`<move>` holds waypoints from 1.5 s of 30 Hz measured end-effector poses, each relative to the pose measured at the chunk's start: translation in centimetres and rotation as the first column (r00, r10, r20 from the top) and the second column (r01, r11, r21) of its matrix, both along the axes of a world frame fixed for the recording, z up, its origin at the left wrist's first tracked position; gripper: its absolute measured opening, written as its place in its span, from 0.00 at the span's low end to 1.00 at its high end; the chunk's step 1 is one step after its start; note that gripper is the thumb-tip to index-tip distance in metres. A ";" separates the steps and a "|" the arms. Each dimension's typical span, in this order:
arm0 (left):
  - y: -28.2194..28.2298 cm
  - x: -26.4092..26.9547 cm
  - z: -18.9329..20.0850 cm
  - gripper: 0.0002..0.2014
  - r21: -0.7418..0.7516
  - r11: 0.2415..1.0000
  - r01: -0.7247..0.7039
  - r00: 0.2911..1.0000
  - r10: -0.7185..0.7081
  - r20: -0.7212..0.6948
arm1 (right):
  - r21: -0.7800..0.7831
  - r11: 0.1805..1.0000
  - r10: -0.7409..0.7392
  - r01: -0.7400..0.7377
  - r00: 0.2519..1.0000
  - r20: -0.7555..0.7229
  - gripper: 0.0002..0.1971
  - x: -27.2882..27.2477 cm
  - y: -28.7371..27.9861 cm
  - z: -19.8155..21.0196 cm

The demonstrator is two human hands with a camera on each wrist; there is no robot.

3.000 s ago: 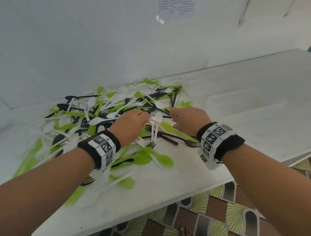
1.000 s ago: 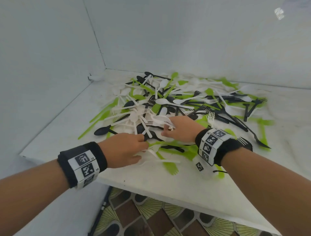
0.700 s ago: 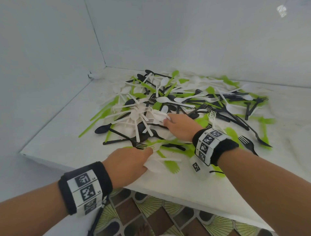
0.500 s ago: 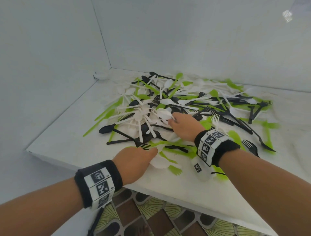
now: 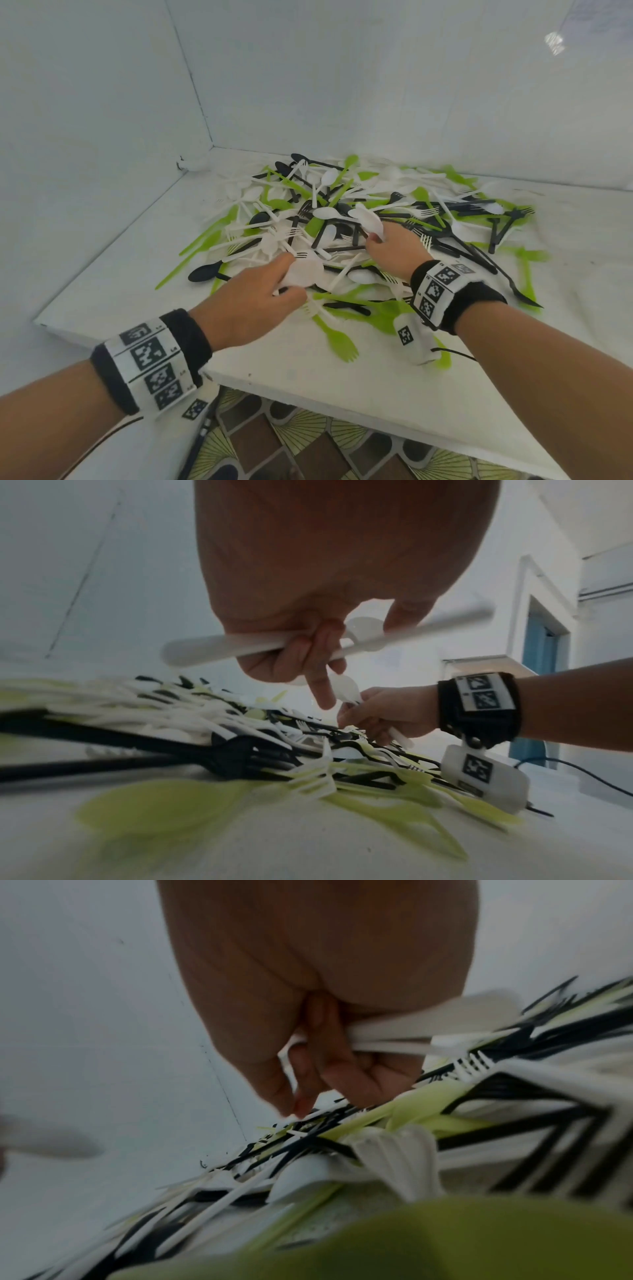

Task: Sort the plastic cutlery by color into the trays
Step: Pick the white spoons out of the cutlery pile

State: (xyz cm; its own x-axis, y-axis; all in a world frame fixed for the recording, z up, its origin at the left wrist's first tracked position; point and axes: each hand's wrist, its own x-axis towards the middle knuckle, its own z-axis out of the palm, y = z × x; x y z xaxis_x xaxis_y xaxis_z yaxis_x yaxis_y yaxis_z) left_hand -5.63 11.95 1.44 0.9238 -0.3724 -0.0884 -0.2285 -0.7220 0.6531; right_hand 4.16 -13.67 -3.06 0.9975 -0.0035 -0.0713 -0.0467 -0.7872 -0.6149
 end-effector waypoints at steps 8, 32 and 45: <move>-1.9 4.8 -2.3 0.09 -0.003 1.000 -0.024 0.999 0.024 0.033 | -0.302 0.925 0.198 -0.230 0.971 -0.133 0.08 -1.6 -1.2 0.4; 4.7 6.5 -1.5 0.11 -0.008 0.961 -0.275 0.961 0.275 0.018 | 0.059 0.998 -0.035 0.022 0.970 0.241 0.12 2.4 5.7 1.4; 3.5 9.9 -3.2 0.14 0.239 0.936 -0.258 0.957 0.281 -0.068 | 0.046 0.992 0.122 -0.121 0.992 -0.016 0.13 4.0 10.4 0.6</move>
State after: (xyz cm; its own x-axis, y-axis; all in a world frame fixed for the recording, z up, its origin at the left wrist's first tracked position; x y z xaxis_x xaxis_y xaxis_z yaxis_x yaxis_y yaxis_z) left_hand 4.29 15.47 -1.73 0.9688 -0.0702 -0.2377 0.0530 -0.8782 0.4754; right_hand 8.20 -3.25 -2.45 0.9889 0.1210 -0.0868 0.0359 -0.7595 -0.6496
